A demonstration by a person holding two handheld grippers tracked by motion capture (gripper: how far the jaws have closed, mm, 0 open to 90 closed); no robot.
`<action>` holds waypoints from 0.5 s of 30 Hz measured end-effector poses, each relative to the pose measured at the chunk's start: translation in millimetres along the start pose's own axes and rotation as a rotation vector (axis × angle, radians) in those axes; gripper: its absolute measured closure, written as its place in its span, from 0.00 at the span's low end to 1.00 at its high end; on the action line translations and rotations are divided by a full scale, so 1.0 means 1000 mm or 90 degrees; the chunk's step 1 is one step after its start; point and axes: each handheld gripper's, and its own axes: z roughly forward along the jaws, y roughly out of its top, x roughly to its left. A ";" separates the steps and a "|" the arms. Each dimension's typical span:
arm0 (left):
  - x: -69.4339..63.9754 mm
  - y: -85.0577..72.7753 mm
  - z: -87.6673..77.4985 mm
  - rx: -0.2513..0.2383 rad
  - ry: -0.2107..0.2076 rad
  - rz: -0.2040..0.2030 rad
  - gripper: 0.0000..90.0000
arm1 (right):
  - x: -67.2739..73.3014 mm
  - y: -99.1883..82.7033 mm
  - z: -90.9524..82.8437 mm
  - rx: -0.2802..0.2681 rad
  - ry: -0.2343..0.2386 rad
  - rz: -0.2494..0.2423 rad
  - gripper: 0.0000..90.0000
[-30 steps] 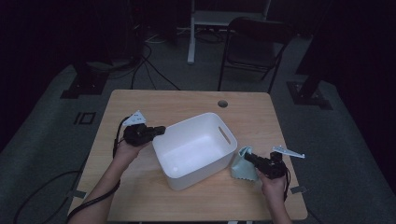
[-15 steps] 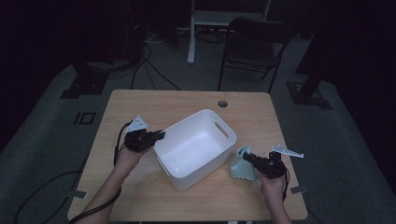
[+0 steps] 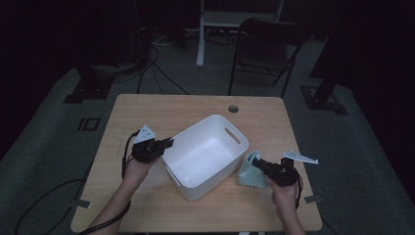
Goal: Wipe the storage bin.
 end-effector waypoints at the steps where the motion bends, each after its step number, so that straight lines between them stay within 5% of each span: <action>1: 0.000 0.000 0.000 0.002 0.001 0.000 0.96 | 0.001 0.001 0.001 -0.001 0.003 -0.002 0.91; 15: 0.001 0.005 0.003 0.019 -0.014 0.019 0.96 | 0.008 0.015 0.023 -0.004 0.002 -0.017 0.92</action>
